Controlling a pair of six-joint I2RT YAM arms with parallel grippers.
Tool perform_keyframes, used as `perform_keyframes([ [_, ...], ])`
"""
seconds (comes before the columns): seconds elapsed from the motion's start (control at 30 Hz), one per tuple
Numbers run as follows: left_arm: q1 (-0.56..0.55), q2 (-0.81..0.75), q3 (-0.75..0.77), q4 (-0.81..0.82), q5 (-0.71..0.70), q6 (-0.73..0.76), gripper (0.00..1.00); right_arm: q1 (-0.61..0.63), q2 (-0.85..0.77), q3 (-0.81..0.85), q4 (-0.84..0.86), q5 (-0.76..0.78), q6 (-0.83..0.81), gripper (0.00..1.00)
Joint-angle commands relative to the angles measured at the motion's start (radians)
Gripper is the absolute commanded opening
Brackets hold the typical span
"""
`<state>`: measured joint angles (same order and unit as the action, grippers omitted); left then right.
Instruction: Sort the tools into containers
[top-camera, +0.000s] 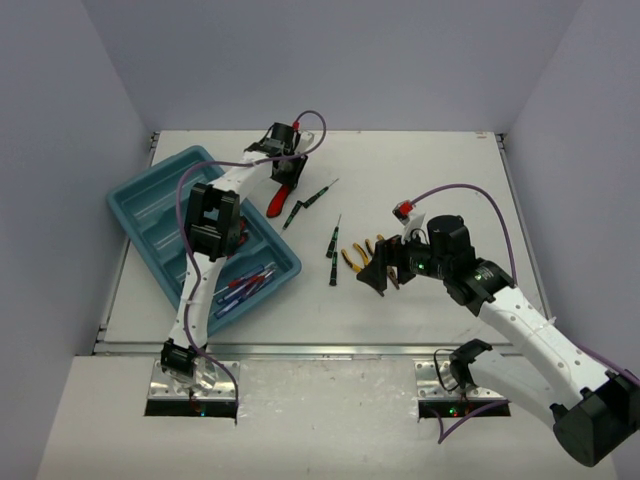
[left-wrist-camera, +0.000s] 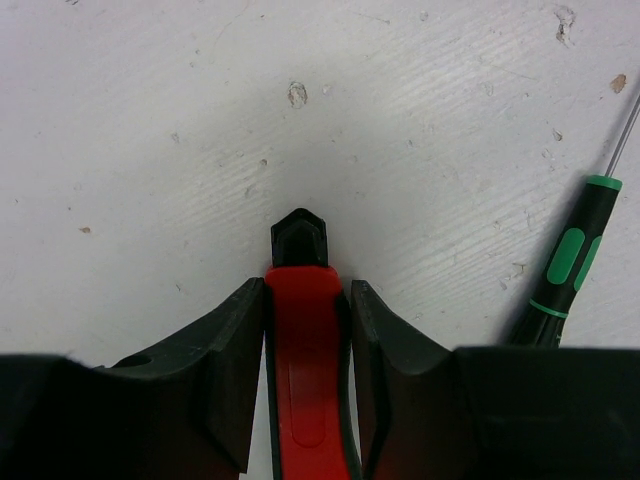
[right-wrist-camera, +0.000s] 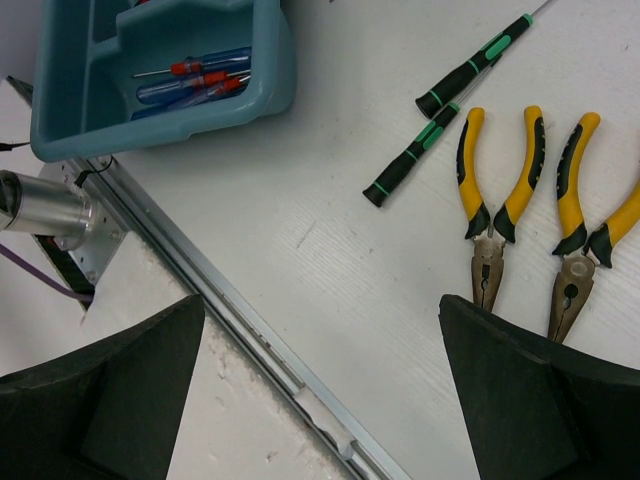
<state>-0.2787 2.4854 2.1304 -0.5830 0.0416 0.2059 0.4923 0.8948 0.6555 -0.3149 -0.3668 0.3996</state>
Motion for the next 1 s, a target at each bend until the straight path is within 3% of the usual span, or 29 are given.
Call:
perform_keyframes([
  [0.0, 0.013, -0.105, 0.044, 0.038, -0.001, -0.016, 0.00, -0.005, -0.001, 0.003, 0.043, 0.006, -0.014, 0.99],
  [0.47, 0.012, -0.274, -0.049, 0.144, 0.040, -0.054, 0.00, -0.005, -0.001, 0.001, 0.042, 0.014, -0.016, 0.99],
  [0.83, -0.004, -0.428, -0.064, 0.128, 0.057, -0.041, 0.00, -0.004, 0.003, 0.001, 0.043, 0.020, -0.019, 0.99],
  [0.97, -0.007, -0.580, -0.196, 0.087, 0.024, 0.015, 0.00, -0.006, 0.003, 0.003, 0.044, 0.024, -0.021, 0.99],
])
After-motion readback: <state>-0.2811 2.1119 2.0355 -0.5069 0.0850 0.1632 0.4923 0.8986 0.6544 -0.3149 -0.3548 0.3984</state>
